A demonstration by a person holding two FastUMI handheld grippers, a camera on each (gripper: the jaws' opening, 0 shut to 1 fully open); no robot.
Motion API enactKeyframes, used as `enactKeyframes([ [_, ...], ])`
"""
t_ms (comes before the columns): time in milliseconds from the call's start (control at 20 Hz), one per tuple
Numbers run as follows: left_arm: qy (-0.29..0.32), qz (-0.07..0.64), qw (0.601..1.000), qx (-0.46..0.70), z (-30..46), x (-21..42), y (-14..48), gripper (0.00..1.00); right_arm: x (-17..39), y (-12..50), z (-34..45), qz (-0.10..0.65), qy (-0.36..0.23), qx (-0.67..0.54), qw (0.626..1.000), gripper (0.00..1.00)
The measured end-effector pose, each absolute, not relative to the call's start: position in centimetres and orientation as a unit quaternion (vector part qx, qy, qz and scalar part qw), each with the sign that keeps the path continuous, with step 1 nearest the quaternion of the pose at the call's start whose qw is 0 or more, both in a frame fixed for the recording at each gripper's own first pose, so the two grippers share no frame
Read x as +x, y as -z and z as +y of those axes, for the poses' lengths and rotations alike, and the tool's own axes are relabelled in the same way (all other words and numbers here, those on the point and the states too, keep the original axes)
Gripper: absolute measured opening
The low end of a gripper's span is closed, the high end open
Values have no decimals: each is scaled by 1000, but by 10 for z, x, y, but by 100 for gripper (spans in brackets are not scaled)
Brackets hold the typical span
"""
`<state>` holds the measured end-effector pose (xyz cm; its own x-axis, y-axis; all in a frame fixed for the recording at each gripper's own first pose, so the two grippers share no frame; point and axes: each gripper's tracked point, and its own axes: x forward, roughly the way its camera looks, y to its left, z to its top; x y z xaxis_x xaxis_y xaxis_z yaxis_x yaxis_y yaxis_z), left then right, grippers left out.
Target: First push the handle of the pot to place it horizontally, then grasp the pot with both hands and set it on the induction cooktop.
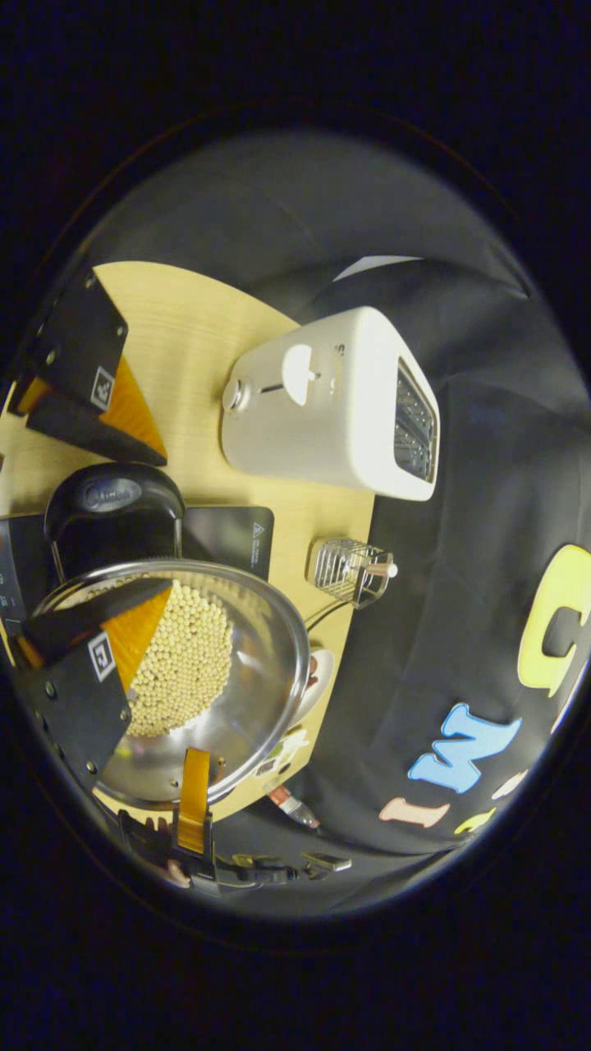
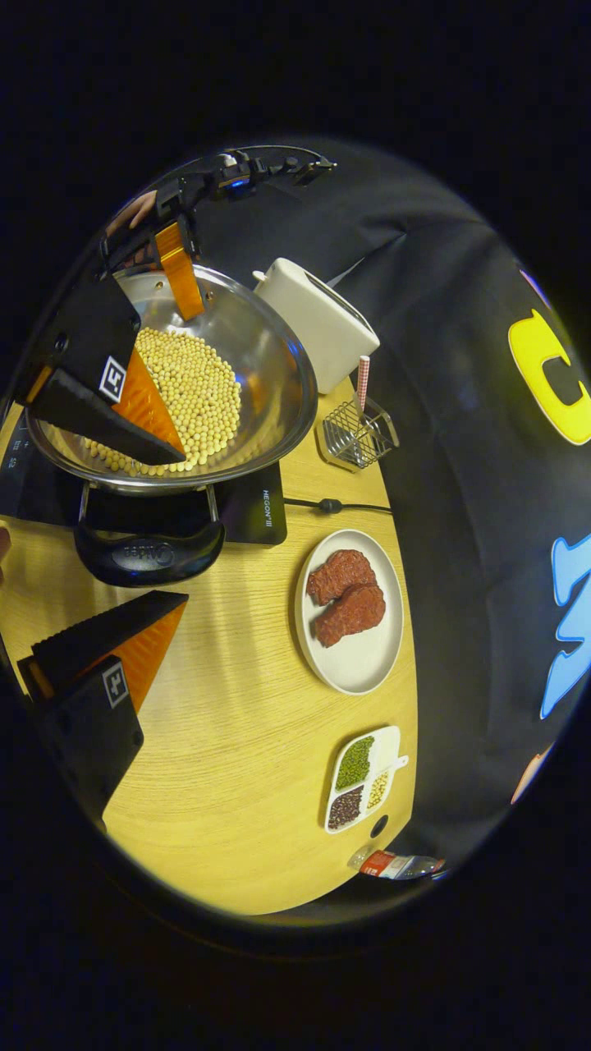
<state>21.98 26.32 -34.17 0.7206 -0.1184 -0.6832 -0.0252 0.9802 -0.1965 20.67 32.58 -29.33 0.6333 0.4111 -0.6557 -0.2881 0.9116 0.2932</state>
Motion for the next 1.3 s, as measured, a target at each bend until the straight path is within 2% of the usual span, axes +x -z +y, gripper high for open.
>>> enactKeyframes([
  [50,19,367,925,-99,265,218,338,90,207,288,321,375,-191,79,904,98],
  [150,7,357,929,-99,268,209,326,89,204,275,309,362,-184,76,911,98],
  [200,-2,349,932,-96,270,202,316,94,202,268,301,353,-181,73,915,98],
  [250,-12,339,936,-93,272,197,306,90,200,259,295,343,-180,71,919,98],
  [400,-49,300,951,-64,281,182,270,89,195,231,265,309,-163,64,935,98],
  [450,-60,282,956,-54,281,178,254,85,193,221,256,295,-159,64,940,98],
  [500,-69,265,960,-46,277,173,240,90,192,210,245,283,-152,63,945,98],
  [550,-75,251,964,-39,271,170,226,85,191,202,233,273,-144,62,949,98],
  [600,-81,236,968,-32,266,168,211,89,190,190,222,260,-140,61,953,98],
  [650,-86,218,972,-24,261,167,194,84,189,178,210,245,-133,58,959,98],
  [700,-89,200,976,-15,253,166,178,89,188,166,196,227,-126,54,964,98],
  [750,-90,183,979,-8,243,165,160,89,187,153,182,210,-118,50,969,98],
  [850,-83,146,986,11,215,162,127,89,181,127,154,174,-100,43,979,98],
  [900,-77,131,988,22,197,160,111,85,179,114,139,155,-93,39,983,98],
  [1050,-58,91,993,41,142,152,68,93,169,76,96,102,-68,20,992,98],
  [1100,-55,78,994,47,122,150,57,85,167,64,83,88,-60,20,994,98],
  [1250,-41,57,997,40,62,139,27,85,159,31,56,50,-63,15,997,98],
  [1300,-40,52,997,36,44,132,19,89,155,20,46,38,-61,10,997,98],
])
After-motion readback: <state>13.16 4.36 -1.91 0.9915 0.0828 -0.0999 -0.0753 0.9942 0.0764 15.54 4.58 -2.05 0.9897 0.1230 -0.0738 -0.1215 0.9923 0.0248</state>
